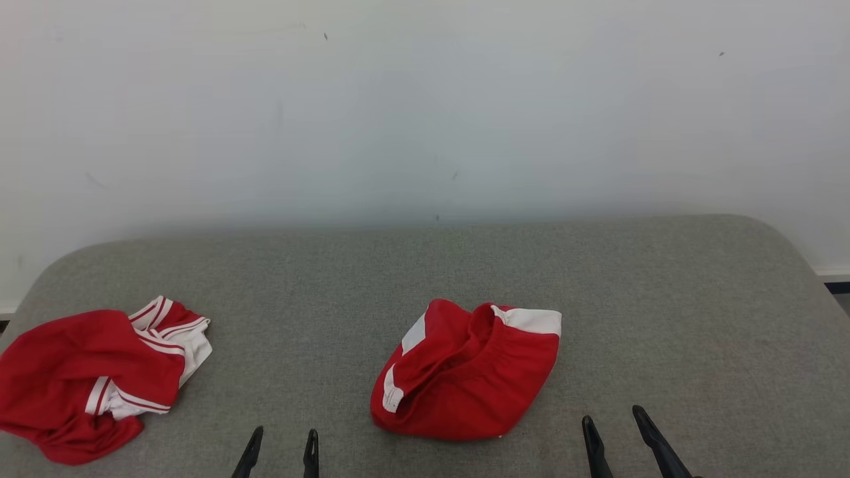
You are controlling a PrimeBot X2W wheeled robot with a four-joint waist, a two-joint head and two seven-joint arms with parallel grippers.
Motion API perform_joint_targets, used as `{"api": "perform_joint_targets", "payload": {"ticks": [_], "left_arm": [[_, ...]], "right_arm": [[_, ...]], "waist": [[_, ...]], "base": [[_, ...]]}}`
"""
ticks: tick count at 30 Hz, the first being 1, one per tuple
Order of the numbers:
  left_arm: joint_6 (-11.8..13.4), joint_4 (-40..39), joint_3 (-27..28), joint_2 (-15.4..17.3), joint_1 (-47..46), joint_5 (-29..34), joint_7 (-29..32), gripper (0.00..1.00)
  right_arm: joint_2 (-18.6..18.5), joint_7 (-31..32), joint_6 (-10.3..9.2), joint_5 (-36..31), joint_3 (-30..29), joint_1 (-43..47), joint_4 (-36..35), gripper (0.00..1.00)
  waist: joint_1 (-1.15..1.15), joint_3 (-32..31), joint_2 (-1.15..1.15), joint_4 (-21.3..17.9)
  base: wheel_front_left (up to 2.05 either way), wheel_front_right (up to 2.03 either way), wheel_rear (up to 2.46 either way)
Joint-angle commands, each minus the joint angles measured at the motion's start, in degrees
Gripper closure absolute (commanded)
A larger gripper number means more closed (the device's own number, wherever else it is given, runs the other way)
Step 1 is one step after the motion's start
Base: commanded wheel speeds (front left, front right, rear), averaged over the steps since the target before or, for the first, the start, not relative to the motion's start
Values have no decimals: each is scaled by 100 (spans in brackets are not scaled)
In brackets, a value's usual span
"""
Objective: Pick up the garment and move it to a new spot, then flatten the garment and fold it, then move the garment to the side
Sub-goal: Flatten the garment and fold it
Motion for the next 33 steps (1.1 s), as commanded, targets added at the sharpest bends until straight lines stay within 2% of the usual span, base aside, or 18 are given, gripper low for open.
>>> {"api": "perform_joint_targets", "payload": {"ticks": [1,4,7,10,13,15,23,29,33], "left_arm": [[-27,19,-24,-8,-161,-87,-18,0],[-44,54,-70,-6,-443,-289,-18,0],[-166,257,-202,-9,-820,-428,-17,0],[-303,619,-451,-6,-1396,-422,-15,0],[-328,951,-740,-7,-2044,-536,182,0],[-255,1223,-1114,-7,-2679,-900,553,0],[125,1748,-2206,-4,-4057,-1929,1685,0],[399,1999,-2981,1,-4634,-2675,2136,0],[453,2352,-3349,-2,-4858,-3069,2236,0]], "right_arm": [[12,-13,-10,-51,9,23,9,0],[-11,-12,-10,-84,47,-28,-5,0],[-60,-12,-10,-111,90,-93,-49,0],[-84,-13,-10,-123,77,-139,-92,0],[-124,-12,-10,-153,91,-174,-78,0],[-156,-13,-10,-164,124,-237,-79,0],[-197,-13,-10,-179,191,-528,-85,0],[-164,-13,-10,-165,214,-728,-60,0],[-121,-12,-10,-146,260,-845,-53,0]], "waist": [[0,26,-1,-23],[0,103,-1,-76],[0,231,-1,-140],[0,377,-1,-190],[0,517,-1,-239],[0,663,-1,-307],[0,1131,-1,-552],[0,1365,-1,-704],[0,1469,-1,-820]], "base": [[0,0,0],[0,0,0],[0,0,0],[0,0,0],[0,0,0],[0,0,0],[0,0,0],[0,0,0],[0,0,0]]}}
